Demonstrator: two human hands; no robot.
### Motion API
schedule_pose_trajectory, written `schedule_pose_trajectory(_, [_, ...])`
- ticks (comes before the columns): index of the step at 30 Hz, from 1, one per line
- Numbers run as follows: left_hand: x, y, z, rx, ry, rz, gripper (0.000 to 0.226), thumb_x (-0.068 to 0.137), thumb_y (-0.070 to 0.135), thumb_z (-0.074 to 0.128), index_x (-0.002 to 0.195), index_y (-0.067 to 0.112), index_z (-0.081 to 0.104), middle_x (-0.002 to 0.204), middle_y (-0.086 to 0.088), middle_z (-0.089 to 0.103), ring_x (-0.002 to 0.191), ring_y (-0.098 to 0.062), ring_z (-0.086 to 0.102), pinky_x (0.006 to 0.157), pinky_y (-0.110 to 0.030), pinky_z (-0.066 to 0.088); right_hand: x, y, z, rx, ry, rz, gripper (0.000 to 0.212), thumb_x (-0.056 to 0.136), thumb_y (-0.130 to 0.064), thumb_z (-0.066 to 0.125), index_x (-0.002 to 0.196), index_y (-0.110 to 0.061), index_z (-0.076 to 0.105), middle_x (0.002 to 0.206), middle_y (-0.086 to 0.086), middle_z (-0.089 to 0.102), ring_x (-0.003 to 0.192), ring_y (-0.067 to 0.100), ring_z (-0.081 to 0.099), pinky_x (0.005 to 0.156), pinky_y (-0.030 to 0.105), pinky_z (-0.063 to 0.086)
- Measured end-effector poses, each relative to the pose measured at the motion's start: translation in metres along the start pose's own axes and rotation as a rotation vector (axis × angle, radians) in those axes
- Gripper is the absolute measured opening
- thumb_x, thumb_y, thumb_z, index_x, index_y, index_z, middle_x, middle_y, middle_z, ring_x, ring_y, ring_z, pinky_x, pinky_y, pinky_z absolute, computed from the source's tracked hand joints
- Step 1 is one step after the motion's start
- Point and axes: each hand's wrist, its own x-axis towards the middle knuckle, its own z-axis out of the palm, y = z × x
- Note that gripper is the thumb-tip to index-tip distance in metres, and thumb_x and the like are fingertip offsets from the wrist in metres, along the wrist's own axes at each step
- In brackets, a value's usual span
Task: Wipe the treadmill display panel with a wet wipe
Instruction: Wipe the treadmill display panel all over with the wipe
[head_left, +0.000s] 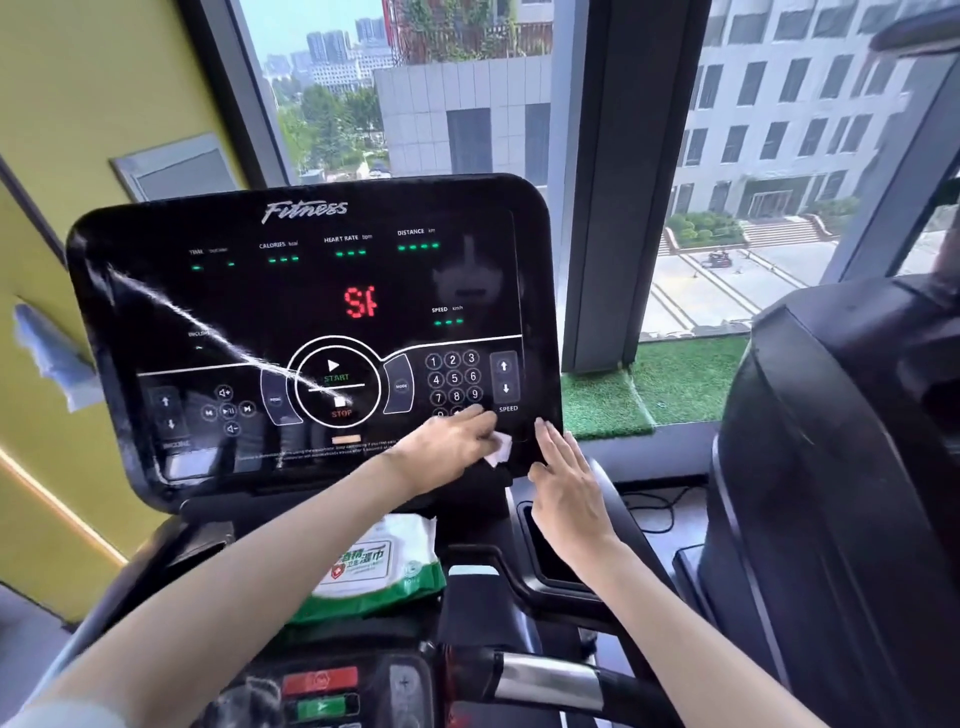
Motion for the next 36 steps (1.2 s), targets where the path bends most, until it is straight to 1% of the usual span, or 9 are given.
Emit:
schedule_pose_trajectory(4, [-0.040,-0.023,-0.009,0.061,-0.028,0.021,0.047,0.052,-0.001,0.073,0.096,0.016,0.066,0.088,0.000,0.044,0.081,-0.014,0.038,0.038,-0.019,0.031,0.001,-0.003,-0.003,-0.015,0.031,0.027,0.027,0.053,0.007,0.077,0.052,-0.008,0.055,0.132,0.022,0.053,0.119,0.033,0.054,0.104,0.043,0.031])
schedule_pose_trajectory(7, [-0.036,-0.017,0.001,0.128,0.018,0.041,0.036,0.063,0.004,0.073,0.098,0.011,0.067,0.091,-0.001,0.036,0.083,-0.016,0.038,0.044,-0.021,0.043,-0.001,-0.002,-0.002,-0.004,0.041,0.067,0.027,0.053,0.010,0.076,0.058,-0.008,0.056,0.134,0.024,0.050,0.120,0.035,0.052,0.102,0.039,0.032])
schedule_pose_trajectory(9, [-0.016,-0.004,0.010,0.162,0.046,0.076,0.024,0.075,0.006,0.057,0.098,0.009,0.066,0.092,-0.003,0.038,0.084,-0.017,0.038,0.049,-0.024,0.050,-0.001,0.001,-0.002,0.021,0.036,0.080,0.029,0.052,0.013,0.073,0.063,-0.008,0.057,0.137,0.026,0.045,0.124,0.036,0.049,0.103,0.041,0.035])
schedule_pose_trajectory(11, [0.004,0.006,0.011,0.161,0.055,0.097,0.032,0.080,0.008,0.037,0.094,0.008,0.066,0.090,-0.004,0.047,0.084,-0.018,0.039,0.050,-0.026,0.052,0.000,0.003,-0.001,0.033,0.028,0.081,0.031,0.050,0.014,0.073,0.065,-0.008,0.057,0.137,0.026,0.045,0.125,0.036,0.048,0.102,0.042,0.038])
schedule_pose_trajectory(13, [0.015,0.011,0.006,0.166,0.036,0.121,0.037,0.080,0.010,0.030,0.088,0.009,0.066,0.085,-0.003,0.054,0.082,-0.018,0.044,0.048,-0.024,0.050,0.001,0.005,-0.001,0.035,0.025,0.067,0.029,0.051,0.014,0.072,0.066,-0.007,0.059,0.136,0.025,0.046,0.125,0.035,0.048,0.102,0.045,0.041])
schedule_pose_trajectory(19, [0.033,0.016,0.000,0.267,-0.003,0.223,0.036,0.086,0.009,0.029,0.089,0.010,0.065,0.082,-0.001,0.058,0.076,-0.018,0.056,0.056,-0.027,0.050,0.005,0.002,0.003,0.023,0.012,0.055,0.033,0.056,0.011,0.072,0.087,0.000,0.069,0.136,0.023,0.047,0.126,0.033,0.047,0.106,0.046,0.031])
schedule_pose_trajectory(24, [0.044,0.001,-0.008,0.290,0.069,0.210,0.030,0.087,0.006,0.030,0.093,0.006,0.060,0.084,-0.004,0.057,0.078,-0.021,0.055,0.058,-0.029,0.051,0.014,0.002,-0.004,0.030,0.040,0.047,0.023,0.055,0.013,0.073,0.061,-0.004,0.058,0.135,0.026,0.047,0.126,0.036,0.047,0.104,0.046,0.035])
schedule_pose_trajectory(30, [0.062,-0.025,-0.035,0.319,0.136,0.147,0.024,0.079,0.001,0.027,0.094,0.005,0.045,0.081,-0.006,0.055,0.076,-0.022,0.054,0.051,-0.028,0.051,0.031,0.001,-0.007,0.060,0.074,0.028,0.029,0.057,0.015,0.071,0.057,-0.006,0.051,0.137,0.026,0.045,0.127,0.036,0.045,0.106,0.044,0.033])
schedule_pose_trajectory(36, [0.084,-0.048,-0.063,0.301,0.182,0.084,0.027,0.065,-0.007,0.063,0.088,0.003,0.052,0.081,-0.008,0.051,0.076,-0.023,0.051,0.050,-0.030,0.050,0.062,0.001,-0.021,0.096,0.147,0.033,0.026,0.060,0.016,0.072,0.058,-0.004,0.054,0.136,0.026,0.047,0.126,0.037,0.046,0.103,0.046,0.039])
